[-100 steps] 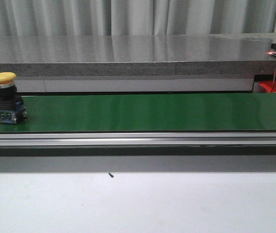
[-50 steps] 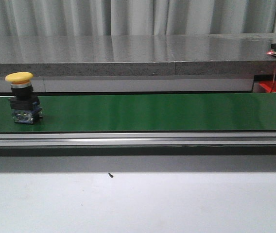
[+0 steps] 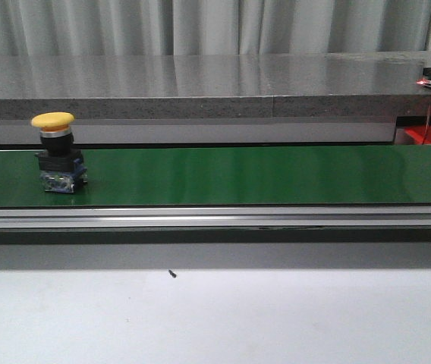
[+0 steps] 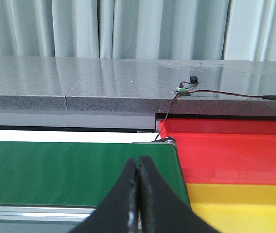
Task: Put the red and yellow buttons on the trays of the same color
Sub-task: 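Grasp a red button from the cluster with the left gripper, then set the red button on the belt, release, and raise the left gripper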
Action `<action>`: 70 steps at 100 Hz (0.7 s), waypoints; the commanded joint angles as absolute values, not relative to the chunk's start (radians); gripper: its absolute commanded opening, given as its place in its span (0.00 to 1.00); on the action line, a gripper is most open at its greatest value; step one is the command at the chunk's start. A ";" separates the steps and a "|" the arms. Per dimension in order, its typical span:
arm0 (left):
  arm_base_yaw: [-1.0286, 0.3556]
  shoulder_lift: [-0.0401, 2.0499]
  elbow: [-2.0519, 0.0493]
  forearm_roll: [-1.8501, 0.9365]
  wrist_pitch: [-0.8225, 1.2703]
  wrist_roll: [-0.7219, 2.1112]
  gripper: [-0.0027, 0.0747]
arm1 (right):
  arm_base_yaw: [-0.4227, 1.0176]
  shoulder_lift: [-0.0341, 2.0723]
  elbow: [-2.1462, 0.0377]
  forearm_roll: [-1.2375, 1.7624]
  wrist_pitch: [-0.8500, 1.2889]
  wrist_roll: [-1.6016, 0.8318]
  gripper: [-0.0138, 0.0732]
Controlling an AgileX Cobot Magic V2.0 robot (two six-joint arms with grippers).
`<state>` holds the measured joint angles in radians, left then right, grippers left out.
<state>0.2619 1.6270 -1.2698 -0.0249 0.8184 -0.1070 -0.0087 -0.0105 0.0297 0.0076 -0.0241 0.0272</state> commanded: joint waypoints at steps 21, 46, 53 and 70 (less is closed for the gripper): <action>0.236 1.658 -1.305 -0.048 0.768 -0.112 0.24 | -0.012 -0.028 0.011 0.000 -0.098 0.026 0.02; 0.236 1.662 -1.312 -0.104 0.768 -0.084 0.73 | -0.012 -0.028 0.011 0.000 -0.098 0.026 0.02; 0.236 1.660 -1.313 -0.104 0.768 -0.084 0.77 | -0.012 -0.028 0.011 0.000 -0.098 0.026 0.02; 0.236 1.633 -1.322 -0.126 0.777 -0.083 0.77 | -0.012 -0.028 0.011 0.000 -0.098 0.026 0.02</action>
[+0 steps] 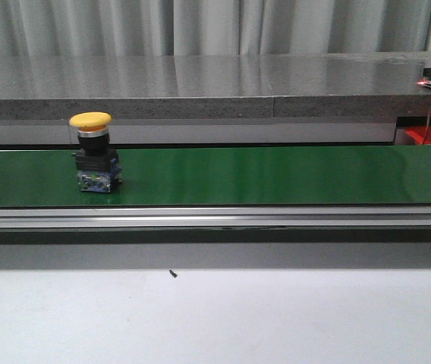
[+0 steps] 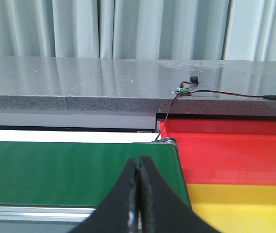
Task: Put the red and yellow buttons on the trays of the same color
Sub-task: 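Set the red button on the belt, release, and raise the left gripper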
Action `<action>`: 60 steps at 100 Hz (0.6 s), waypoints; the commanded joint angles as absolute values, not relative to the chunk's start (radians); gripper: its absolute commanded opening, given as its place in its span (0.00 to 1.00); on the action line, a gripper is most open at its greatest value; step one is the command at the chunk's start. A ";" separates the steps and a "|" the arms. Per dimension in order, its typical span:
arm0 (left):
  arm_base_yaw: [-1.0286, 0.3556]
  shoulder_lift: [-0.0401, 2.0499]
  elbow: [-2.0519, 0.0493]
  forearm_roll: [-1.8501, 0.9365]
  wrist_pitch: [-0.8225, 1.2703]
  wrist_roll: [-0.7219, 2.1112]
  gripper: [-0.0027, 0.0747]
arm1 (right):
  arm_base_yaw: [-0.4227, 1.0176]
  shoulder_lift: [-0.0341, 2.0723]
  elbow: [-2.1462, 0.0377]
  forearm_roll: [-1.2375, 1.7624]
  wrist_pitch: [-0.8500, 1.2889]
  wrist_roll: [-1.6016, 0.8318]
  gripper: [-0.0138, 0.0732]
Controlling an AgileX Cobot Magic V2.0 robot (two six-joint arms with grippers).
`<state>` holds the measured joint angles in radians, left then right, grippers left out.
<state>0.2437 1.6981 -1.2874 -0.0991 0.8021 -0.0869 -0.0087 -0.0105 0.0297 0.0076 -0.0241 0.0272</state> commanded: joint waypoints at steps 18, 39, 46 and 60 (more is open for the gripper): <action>0.184 1.562 -1.322 -0.128 0.796 -0.059 0.77 | -0.012 -0.028 0.011 0.000 -0.098 0.026 0.02; 0.091 1.466 -1.316 -0.122 0.818 -0.059 0.72 | -0.012 -0.028 0.011 0.000 -0.098 0.026 0.02; 0.058 1.430 -1.306 -0.120 0.826 -0.059 0.59 | -0.012 -0.028 0.011 0.000 -0.098 0.026 0.02; -0.008 1.350 -1.275 -0.120 0.827 -0.059 0.23 | -0.012 -0.028 0.011 0.000 -0.098 0.026 0.02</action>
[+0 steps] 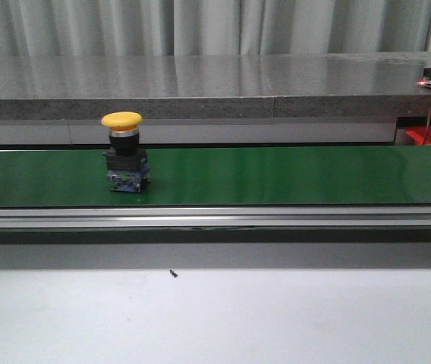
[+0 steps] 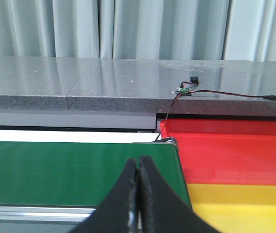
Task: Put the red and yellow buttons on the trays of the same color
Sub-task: 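Set the red button on the belt, release, and raise the left gripper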
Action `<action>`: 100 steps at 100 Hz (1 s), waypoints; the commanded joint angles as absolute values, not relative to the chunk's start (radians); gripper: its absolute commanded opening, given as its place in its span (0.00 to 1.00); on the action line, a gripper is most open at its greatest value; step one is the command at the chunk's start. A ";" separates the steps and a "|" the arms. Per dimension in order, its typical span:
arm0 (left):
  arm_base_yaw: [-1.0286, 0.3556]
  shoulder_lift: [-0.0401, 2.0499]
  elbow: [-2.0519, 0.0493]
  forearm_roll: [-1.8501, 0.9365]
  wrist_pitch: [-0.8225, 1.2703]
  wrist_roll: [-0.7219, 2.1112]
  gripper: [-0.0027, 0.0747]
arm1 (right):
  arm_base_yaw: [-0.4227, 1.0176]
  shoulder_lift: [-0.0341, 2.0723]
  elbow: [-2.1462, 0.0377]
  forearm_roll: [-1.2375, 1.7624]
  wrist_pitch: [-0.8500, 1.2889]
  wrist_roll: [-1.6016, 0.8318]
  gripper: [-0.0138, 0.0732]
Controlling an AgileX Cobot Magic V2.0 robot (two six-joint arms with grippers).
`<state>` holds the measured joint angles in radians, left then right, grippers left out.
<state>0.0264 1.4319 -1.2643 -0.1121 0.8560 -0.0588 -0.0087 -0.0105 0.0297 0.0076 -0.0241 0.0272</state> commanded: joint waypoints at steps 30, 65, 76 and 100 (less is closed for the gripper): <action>-0.071 1.150 -1.158 -0.116 0.848 -0.041 0.01 | -0.012 -0.028 0.011 0.000 -0.098 0.026 0.02; -0.071 0.853 -0.946 -0.110 0.848 -0.037 0.01 | -0.012 -0.028 0.011 0.000 -0.098 0.026 0.02; -0.071 0.755 -0.871 -0.110 0.848 -0.037 0.01 | -0.012 -0.028 0.011 0.000 -0.098 0.026 0.02; -0.071 0.555 -0.730 -0.108 0.848 -0.034 0.01 | -0.012 -0.028 0.011 0.000 -0.098 0.026 0.02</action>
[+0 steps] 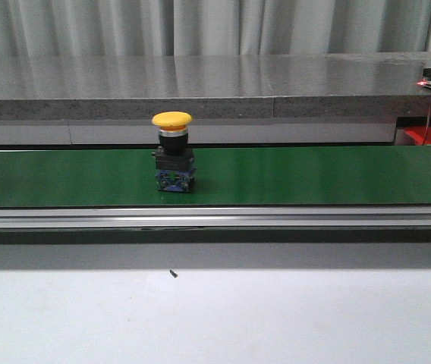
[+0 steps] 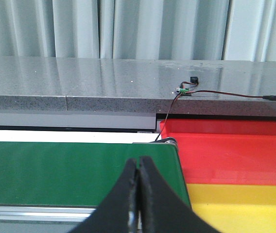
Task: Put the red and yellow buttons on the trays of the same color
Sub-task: 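Set the red button on the belt, release, and raise the left gripper, then lower the right gripper onto the yellow button at the belt's end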
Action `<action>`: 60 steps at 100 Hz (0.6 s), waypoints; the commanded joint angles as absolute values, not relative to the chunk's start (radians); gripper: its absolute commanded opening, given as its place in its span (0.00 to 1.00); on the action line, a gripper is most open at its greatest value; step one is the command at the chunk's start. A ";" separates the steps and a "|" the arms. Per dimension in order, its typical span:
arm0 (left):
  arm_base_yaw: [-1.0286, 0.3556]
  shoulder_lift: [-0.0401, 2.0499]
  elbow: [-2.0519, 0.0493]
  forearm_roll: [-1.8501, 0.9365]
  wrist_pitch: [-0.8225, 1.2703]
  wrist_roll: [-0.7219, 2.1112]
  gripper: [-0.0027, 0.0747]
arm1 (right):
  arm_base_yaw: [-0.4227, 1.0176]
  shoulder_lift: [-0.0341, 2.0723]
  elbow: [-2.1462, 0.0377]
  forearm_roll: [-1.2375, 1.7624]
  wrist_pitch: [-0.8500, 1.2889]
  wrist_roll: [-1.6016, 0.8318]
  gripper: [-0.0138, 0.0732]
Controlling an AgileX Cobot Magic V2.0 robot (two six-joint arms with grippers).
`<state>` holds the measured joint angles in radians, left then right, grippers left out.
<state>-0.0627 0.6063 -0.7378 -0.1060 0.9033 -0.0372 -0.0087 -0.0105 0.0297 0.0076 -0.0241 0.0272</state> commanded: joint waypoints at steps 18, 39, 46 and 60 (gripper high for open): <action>-0.071 0.415 -0.660 -0.108 0.859 -0.034 0.01 | -0.012 -0.028 0.011 0.000 -0.115 0.026 0.02; -0.071 0.266 -0.611 -0.108 0.883 -0.034 0.01 | -0.012 -0.028 0.011 0.000 -0.140 0.026 0.02; -0.071 0.223 -0.595 -0.106 0.886 -0.034 0.01 | -0.012 -0.028 0.011 0.000 -0.141 0.026 0.02; -0.071 0.170 -0.587 -0.095 0.892 -0.034 0.01 | -0.012 -0.028 0.004 0.000 -0.132 0.026 0.02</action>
